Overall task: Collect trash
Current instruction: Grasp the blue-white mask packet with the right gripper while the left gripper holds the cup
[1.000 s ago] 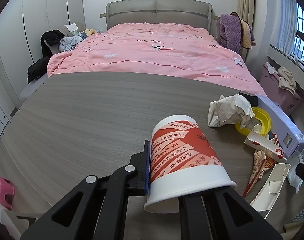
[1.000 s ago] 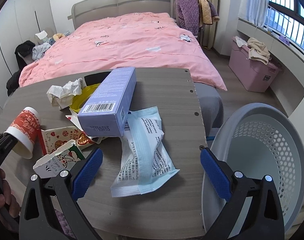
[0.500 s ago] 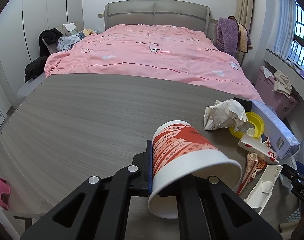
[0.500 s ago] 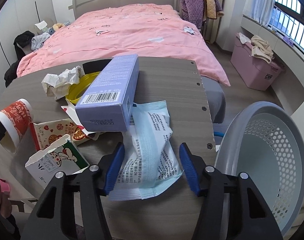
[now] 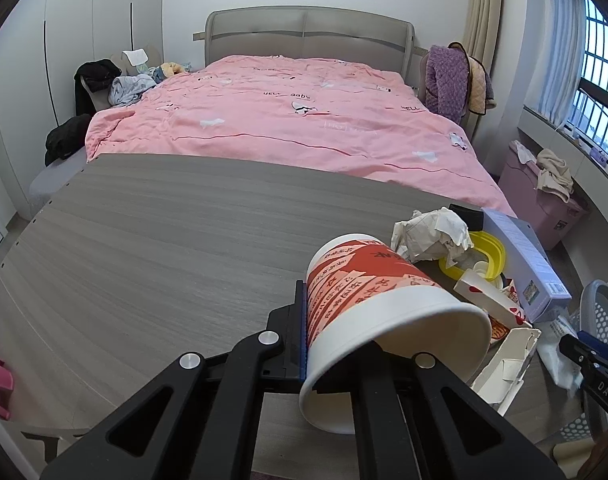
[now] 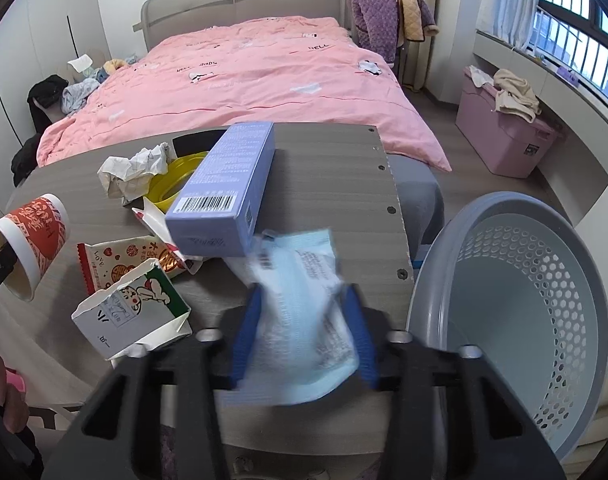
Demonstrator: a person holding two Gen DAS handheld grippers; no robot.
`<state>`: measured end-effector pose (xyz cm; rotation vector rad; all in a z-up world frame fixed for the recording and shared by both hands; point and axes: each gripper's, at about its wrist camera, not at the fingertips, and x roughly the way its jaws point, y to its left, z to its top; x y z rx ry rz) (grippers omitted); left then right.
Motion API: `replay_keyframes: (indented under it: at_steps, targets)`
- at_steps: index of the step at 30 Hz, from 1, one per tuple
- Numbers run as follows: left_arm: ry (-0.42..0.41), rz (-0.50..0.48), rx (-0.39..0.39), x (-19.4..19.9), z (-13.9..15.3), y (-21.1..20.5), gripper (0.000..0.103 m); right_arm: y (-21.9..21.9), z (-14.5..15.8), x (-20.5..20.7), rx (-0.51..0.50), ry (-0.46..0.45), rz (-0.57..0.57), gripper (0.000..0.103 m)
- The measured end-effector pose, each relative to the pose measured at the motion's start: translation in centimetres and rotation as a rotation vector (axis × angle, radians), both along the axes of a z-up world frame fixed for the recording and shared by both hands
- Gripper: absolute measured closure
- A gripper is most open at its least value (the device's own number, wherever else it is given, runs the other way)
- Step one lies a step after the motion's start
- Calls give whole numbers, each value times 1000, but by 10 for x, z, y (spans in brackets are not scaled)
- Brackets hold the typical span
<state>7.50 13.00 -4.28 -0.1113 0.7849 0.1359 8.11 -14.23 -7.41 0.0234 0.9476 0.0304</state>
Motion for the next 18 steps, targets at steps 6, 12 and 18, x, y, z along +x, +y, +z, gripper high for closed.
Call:
replay_keyframes:
  at_steps: [6, 12, 18]
  targets:
    - [-3, -7, -2, -4, 2, -2, 101, -4, 2, -7, 18, -4, -10, 74]
    - [-13, -22, -7, -9, 7, -5, 101, -7, 9, -12, 34, -15, -15, 74]
    - [-22, -40, -11, -14, 12, -10, 101, -8, 15, -21, 46, -24, -18, 74]
